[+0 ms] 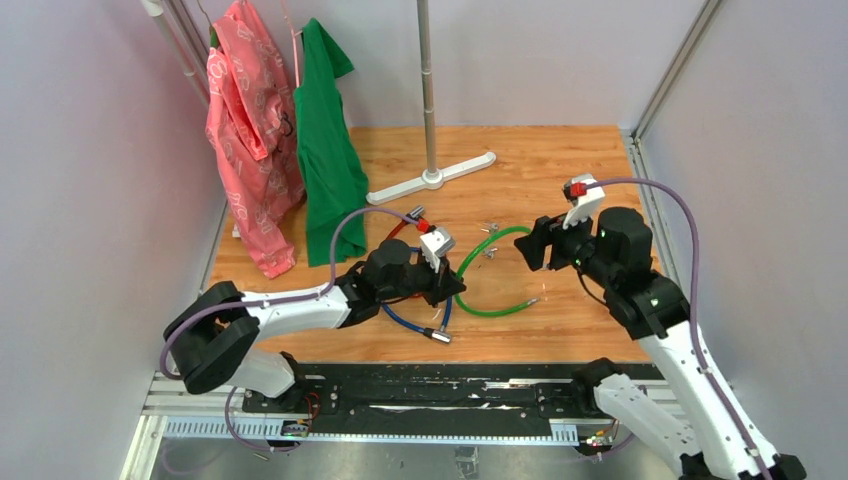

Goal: Lock with the key
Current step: Pick up the lock from the center of the board.

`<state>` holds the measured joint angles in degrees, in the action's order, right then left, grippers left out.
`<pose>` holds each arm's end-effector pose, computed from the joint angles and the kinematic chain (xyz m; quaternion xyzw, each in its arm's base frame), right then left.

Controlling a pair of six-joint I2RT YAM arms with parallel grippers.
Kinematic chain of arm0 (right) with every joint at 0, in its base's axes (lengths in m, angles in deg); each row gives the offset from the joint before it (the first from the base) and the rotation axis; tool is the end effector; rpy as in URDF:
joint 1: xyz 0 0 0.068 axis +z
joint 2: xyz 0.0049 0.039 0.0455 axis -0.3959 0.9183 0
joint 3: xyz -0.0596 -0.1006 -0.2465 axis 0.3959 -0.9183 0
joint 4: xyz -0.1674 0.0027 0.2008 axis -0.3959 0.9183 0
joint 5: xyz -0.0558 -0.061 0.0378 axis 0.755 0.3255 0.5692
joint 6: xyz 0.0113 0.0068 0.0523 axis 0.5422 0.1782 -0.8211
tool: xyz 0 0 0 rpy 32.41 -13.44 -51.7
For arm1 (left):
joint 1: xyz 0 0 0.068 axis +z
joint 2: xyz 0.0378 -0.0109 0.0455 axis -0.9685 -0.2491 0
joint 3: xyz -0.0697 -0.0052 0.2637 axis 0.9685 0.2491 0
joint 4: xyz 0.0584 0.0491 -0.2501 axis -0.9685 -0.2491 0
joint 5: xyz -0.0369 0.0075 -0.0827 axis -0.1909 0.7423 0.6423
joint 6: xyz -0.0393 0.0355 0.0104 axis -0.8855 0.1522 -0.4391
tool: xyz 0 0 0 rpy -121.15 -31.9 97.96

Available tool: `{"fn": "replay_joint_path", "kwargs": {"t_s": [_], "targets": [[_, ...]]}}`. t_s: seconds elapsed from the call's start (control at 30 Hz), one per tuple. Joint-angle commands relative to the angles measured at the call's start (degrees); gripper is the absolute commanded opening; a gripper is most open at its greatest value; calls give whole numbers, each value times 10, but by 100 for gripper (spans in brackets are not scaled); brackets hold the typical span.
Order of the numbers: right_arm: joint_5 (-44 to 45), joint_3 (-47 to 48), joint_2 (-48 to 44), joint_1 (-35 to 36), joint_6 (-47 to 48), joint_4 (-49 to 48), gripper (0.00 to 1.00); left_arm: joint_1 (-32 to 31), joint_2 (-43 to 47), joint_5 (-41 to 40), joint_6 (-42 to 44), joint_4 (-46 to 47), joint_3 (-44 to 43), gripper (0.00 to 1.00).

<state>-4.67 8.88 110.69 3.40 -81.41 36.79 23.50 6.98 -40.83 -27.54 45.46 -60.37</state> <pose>0.1378 0.0745 0.3711 -0.1464 0.7731 0.2493 0.5646 0.1759 -0.2400 0.2149 0.3046 0.7417 -0.4195 0.4255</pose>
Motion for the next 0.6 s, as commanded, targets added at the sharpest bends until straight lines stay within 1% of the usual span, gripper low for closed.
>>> {"fn": "replay_joint_path", "kwargs": {"t_s": [0.0,0.07,0.13,0.17,0.27,0.37,0.47,0.57], "targets": [[-139,8,64,-89,199,64,69,8,36,27,80,12,22,0],[-147,3,106,-109,272,57,69,14,50,38,89,12,30,0],[-193,-4,130,-123,353,55,69,22,60,45,90,12,42,0],[-200,-7,141,-124,370,50,69,29,63,50,89,11,49,0],[-186,-11,168,-138,399,23,69,38,74,56,95,16,67,0],[-225,-45,192,-148,448,-12,69,45,85,62,92,28,84,0],[-239,-87,212,-149,432,-93,69,48,94,71,90,30,94,0],[-266,-131,228,-149,440,-166,67,51,102,71,86,33,101,0]]}}
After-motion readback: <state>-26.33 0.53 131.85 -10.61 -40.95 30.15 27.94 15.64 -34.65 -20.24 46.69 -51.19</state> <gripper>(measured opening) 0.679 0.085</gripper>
